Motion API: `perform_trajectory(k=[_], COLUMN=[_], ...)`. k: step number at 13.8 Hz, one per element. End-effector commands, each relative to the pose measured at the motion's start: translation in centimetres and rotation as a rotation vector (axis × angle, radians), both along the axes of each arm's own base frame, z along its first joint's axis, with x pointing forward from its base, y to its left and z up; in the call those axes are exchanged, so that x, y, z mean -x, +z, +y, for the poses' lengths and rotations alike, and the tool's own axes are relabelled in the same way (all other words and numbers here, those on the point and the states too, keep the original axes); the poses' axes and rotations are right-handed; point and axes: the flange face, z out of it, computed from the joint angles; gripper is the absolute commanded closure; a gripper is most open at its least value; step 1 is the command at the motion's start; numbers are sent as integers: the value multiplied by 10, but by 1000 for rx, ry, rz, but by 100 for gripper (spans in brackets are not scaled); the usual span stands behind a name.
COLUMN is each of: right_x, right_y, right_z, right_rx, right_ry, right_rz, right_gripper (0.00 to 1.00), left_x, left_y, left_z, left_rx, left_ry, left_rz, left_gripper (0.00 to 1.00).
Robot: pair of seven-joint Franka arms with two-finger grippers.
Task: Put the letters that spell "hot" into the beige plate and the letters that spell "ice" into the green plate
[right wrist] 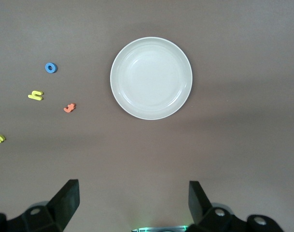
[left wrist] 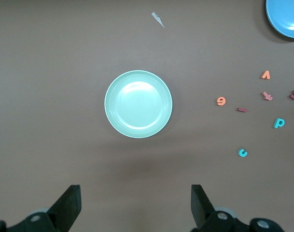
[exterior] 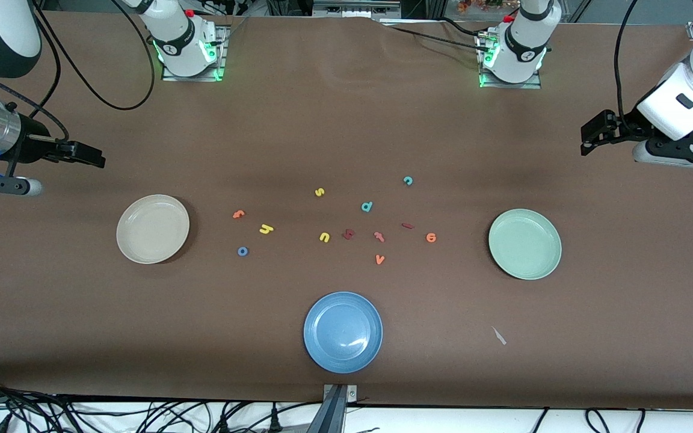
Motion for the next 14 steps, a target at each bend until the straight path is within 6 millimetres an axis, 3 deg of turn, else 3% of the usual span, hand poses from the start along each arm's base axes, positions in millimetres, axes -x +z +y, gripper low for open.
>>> perform_trajectory(k=[1, 11, 14], right_x=[0, 3, 6], right_y=[3, -1, -11], right_z=[-3, 4, 9], right_rx=[6, 8, 16], right_ry=[-1, -10, -69], right_rz=[13, 31, 54], right_gripper=[0, 0, 0], left_x=[-3, -3, -3], left_y=[6, 6, 6], left_z=[1, 2, 1], left_rx=[-13, -13, -13], left_ry=[-23, -22, -23], left_rz=[3, 3, 3], left_gripper=[0, 0, 0])
